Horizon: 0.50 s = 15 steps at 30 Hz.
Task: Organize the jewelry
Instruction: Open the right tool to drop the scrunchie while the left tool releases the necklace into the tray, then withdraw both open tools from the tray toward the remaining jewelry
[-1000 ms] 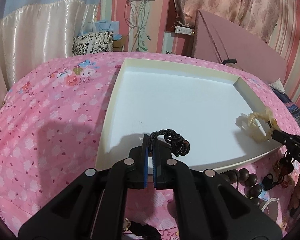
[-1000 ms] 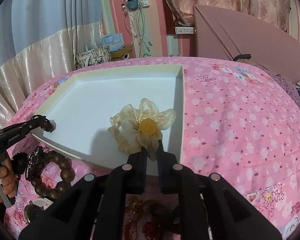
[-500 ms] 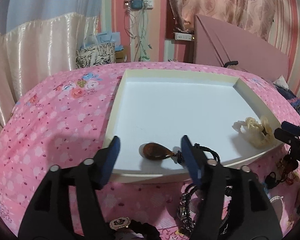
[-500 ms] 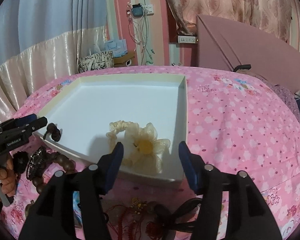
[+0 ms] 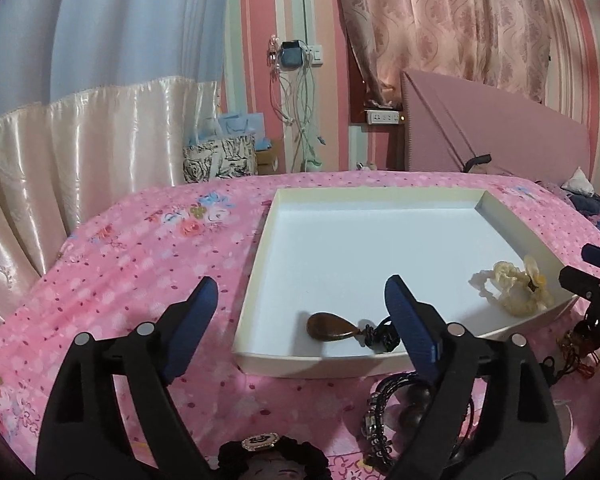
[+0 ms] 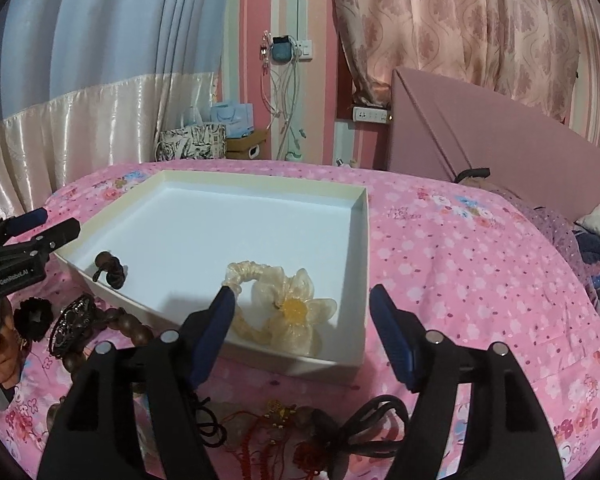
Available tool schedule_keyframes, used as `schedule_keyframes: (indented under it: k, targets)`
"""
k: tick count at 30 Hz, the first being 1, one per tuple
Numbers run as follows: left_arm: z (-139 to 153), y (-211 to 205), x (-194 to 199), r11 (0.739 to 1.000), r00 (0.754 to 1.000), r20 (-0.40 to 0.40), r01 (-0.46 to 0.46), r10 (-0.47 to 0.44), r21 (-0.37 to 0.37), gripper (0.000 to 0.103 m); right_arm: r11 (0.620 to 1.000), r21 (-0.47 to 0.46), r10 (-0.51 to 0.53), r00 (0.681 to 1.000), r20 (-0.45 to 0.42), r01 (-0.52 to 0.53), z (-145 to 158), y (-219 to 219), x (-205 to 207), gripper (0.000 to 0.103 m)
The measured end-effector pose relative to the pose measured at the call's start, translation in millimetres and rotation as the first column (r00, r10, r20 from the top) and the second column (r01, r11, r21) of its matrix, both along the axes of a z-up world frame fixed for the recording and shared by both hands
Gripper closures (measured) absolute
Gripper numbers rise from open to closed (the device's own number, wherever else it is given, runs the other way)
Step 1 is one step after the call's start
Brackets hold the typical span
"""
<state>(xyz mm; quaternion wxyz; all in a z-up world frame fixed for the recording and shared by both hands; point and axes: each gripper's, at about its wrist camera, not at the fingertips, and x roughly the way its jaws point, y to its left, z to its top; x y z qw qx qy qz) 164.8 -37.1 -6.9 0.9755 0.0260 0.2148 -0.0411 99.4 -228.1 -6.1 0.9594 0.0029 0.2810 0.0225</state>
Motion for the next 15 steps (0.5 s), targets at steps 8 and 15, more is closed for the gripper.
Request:
schedule_keyframes:
  k: [8,15]
  targets:
    - [9.2,37.5,-11.4,0.983,0.998,0.059,0.011,-0.001,-0.184,0.019,0.999,0.044,-0.009,0.999,0.040,0.007,4.5,-8.2,-6.7,0.023]
    - [10.8,56.1,-5.3,0.976,0.999,0.031,-0.033,0.041,-0.217,0.019,0.997,0.079,-0.012,0.999,0.053,0.008,5.1,-14.1,-8.5,0.021]
